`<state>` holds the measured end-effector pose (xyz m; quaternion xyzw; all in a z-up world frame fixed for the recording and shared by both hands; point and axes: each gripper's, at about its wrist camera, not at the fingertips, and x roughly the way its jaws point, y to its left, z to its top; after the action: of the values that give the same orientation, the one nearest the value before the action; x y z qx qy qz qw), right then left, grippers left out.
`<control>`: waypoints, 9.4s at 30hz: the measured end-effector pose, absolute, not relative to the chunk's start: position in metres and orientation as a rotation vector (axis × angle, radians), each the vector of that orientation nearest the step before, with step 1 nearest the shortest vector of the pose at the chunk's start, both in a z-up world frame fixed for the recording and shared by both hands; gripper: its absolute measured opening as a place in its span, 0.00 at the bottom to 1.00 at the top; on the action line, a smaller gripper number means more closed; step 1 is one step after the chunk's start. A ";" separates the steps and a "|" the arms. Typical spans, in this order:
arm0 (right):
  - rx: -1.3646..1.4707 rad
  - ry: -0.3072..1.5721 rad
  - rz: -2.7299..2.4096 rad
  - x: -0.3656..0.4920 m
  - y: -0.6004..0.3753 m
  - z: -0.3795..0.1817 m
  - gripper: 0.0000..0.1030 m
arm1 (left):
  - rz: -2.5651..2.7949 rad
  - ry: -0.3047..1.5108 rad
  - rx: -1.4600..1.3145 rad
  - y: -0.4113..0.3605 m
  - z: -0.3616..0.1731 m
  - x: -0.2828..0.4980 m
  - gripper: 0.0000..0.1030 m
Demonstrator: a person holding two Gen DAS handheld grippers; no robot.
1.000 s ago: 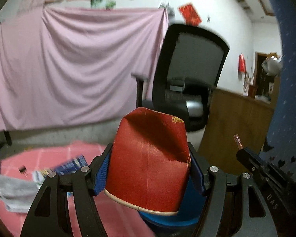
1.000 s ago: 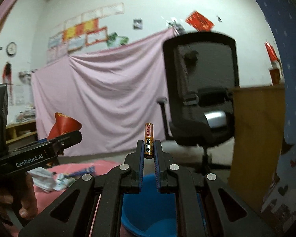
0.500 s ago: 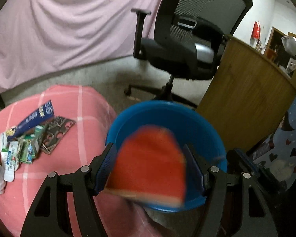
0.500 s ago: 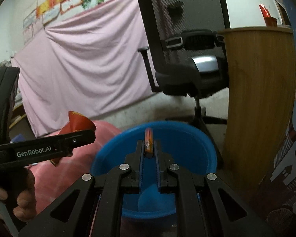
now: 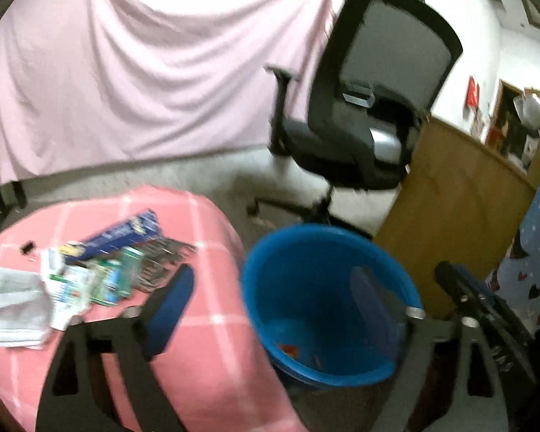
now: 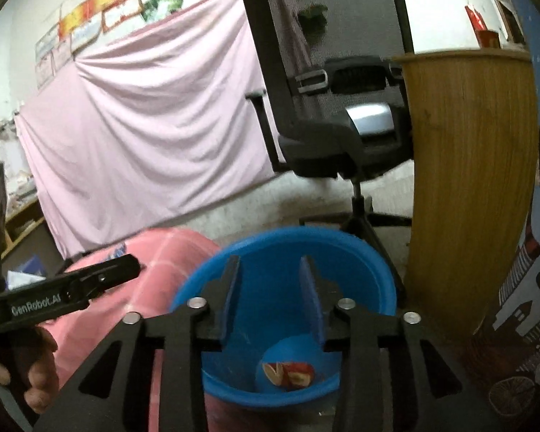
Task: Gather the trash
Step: 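Open both tools to drop the cup and battery into the bucket, then move both tools back toward the trash on the table, then grasp the grey face mask with the left tool while the right tool grasps the toothpaste tube, then lift the mask and toothpaste tube and carry them over the blue bucket, then open both tools to drop the mask and tube into the bucket, then move both tools back over the table toward the remaining trash, then lower the left tool toward the pink tape roll while the right tool approaches the wrappers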
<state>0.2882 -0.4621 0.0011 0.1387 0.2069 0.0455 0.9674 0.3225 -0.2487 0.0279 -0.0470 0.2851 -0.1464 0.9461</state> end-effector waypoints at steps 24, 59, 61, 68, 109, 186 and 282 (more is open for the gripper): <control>0.177 0.017 0.260 0.249 -0.348 0.085 1.00 | -0.009 0.173 -0.148 -0.081 0.081 0.224 0.98; 0.025 0.551 0.372 0.346 -0.250 0.016 0.91 | -0.244 0.618 -0.245 -0.015 0.002 0.279 0.59; 0.030 0.581 0.389 0.349 -0.247 0.013 0.82 | -0.274 0.653 -0.272 -0.015 -0.001 0.285 0.37; 0.001 0.651 0.452 0.355 -0.225 0.007 0.67 | -0.312 0.685 -0.416 0.012 -0.003 0.288 0.05; -0.160 0.902 0.568 0.353 -0.163 -0.023 0.14 | -0.219 0.687 -0.366 0.040 0.004 0.265 0.02; 0.322 0.442 0.107 0.306 -0.458 0.006 0.17 | -0.496 0.754 -0.016 -0.300 0.008 0.351 0.15; -0.029 0.679 0.464 0.365 -0.210 0.002 0.28 | -0.180 0.751 -0.211 0.009 -0.012 0.312 0.75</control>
<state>0.3649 -0.2101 0.0019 -0.0143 0.3299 0.2254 0.9166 0.3116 0.0087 -0.0117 -0.1027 0.3656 -0.0877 0.9209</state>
